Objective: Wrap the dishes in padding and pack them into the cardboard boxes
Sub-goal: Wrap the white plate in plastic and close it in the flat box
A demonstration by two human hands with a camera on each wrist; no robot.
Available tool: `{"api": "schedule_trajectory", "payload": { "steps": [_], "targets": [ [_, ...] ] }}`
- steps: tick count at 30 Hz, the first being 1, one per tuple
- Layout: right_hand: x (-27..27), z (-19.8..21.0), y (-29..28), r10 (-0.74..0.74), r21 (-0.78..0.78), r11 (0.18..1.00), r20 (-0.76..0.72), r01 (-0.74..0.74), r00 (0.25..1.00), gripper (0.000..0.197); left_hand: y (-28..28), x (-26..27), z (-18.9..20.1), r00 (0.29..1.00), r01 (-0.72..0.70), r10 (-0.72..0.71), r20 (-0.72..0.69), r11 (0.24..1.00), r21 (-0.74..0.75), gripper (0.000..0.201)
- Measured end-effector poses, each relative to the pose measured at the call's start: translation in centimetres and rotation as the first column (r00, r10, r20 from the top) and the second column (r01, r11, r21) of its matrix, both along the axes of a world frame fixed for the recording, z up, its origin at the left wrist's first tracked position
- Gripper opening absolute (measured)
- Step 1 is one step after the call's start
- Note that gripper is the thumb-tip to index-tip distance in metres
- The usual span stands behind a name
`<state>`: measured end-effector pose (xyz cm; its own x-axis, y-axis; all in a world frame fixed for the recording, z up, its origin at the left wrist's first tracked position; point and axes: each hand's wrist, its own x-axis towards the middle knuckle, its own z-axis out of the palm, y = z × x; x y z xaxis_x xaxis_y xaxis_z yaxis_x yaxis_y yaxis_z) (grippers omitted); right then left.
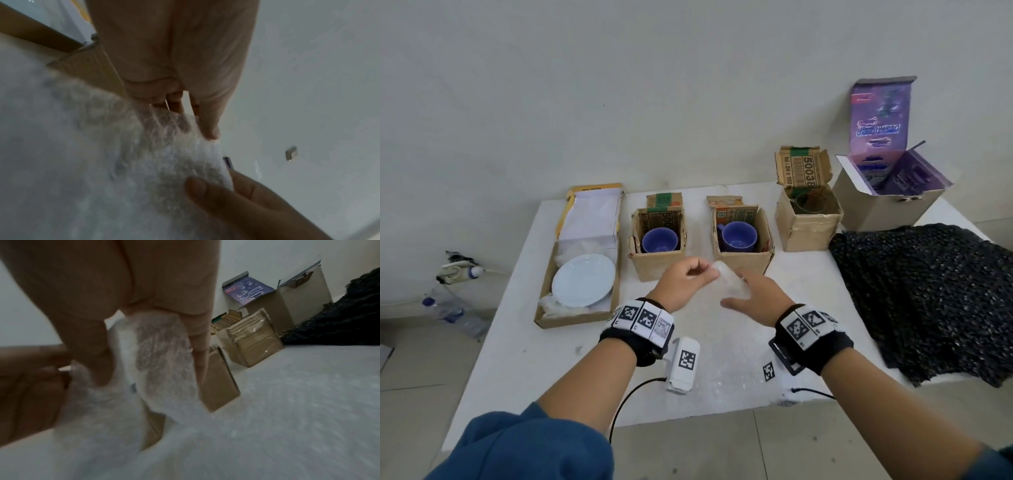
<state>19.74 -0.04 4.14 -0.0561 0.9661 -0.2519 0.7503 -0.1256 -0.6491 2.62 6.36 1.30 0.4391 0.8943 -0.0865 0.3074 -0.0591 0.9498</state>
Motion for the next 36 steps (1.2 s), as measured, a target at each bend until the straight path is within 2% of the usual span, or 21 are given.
{"api": "schedule_trajectory", "payload": {
  "steps": [2,3,6,8,9,11,14,17,19,21,23,25,27,28,30,33,36],
  "targets": [
    [-0.3,1.7,1.0,0.023,0.094,0.995,-0.068,-0.017,0.997,0.028,0.4,-0.5,0.8,0.999,-0.027,0.028,0.039,1.0,-0.006,0.021],
    [-0.4,2.4,1.6,0.041,0.115,0.993,-0.113,-0.028,0.993,0.022,0.6,-0.8,1.2,0.998,-0.026,0.026,0.056,1.0,-0.016,0.031],
    [-0.8,4.2,3.1,0.051,0.153,0.988,-0.222,-0.017,0.974,0.03,1.1,-2.4,2.4,1.0,0.003,-0.004,-0.011,1.0,-0.019,0.053],
    [-1.6,5.0,4.1,-0.011,0.232,0.97,-0.266,0.075,0.964,0.045,1.3,-3.7,3.0,1.0,0.027,-0.027,-0.006,0.999,-0.047,0.048],
    [-2.1,5.3,4.5,-0.044,0.273,0.954,-0.28,0.124,0.959,0.049,1.3,-4.4,3.2,0.999,0.02,-0.017,0.042,0.998,-0.067,0.041],
    [-3.5,5.4,5.3,-0.059,0.351,0.926,-0.235,0.141,0.97,0.047,1.4,-5.6,3.6,0.987,-0.052,0.067,0.146,0.993,-0.107,0.04],
    [-5.7,4.4,6.5,0.051,0.449,0.893,-0.028,-0.033,0.998,0.034,2.0,-7.6,4.1,0.951,-0.207,0.225,0.212,0.973,-0.101,0.056],
    [-8.2,3.5,7.9,0.176,0.36,0.916,0.038,-0.178,0.984,0.06,3.5,-10.0,4.2,0.92,-0.286,0.289,0.265,0.957,-0.049,0.056],
    [-10.1,2.9,9.0,0.215,0.282,0.931,0.086,-0.23,0.973,0.066,5.0,-12.0,4.1,0.933,-0.301,0.289,0.216,0.953,0.025,0.049],
    [-12.1,2.3,10.4,0.208,0.265,0.935,0.126,-0.235,0.97,0.047,6.6,-14.1,4.1,0.958,-0.278,0.266,0.106,0.952,0.125,0.042],
    [-14.1,2.1,12.0,0.176,0.265,0.942,0.125,-0.204,0.976,0.03,8.3,-16.4,4.1,0.971,-0.202,0.228,-0.065,0.94,0.275,0.037],
    [-15.9,2.1,13.3,0.152,0.279,0.943,0.13,-0.183,0.98,0.019,10.0,-18.6,4.0,0.94,-0.099,0.222,-0.258,0.904,0.415,0.037],
    [-17.6,1.9,14.7,0.14,0.332,0.922,0.196,-0.199,0.971,0.019,11.8,-20.3,3.6,0.915,-0.058,0.22,-0.338,0.901,0.43,0.037],
    [-18.4,1.8,15.3,0.12,0.349,0.917,0.222,-0.193,0.968,0.022,12.7,-21.0,3.4,0.922,-0.061,0.205,-0.328,0.915,0.399,0.034],
    [-20.0,1.6,16.5,0.079,0.346,0.925,0.234,-0.159,0.969,0.024,14.2,-22.1,2.9,0.962,-0.101,0.169,-0.214,0.949,0.297,0.027],
    [-22.3,0.8,17.8,0.059,0.294,0.948,0.201,-0.117,0.978,0.021,16.3,-23.2,1.5,0.978,-0.162,0.186,-0.096,0.963,0.216,0.017],
    [-24.0,-0.3,18.4,-0.023,0.238,0.971,0.091,0.001,0.996,0.024,18.1,-23.9,-0.2,0.982,-0.175,0.184,-0.051,0.974,0.142,0.028]
  ]
}}
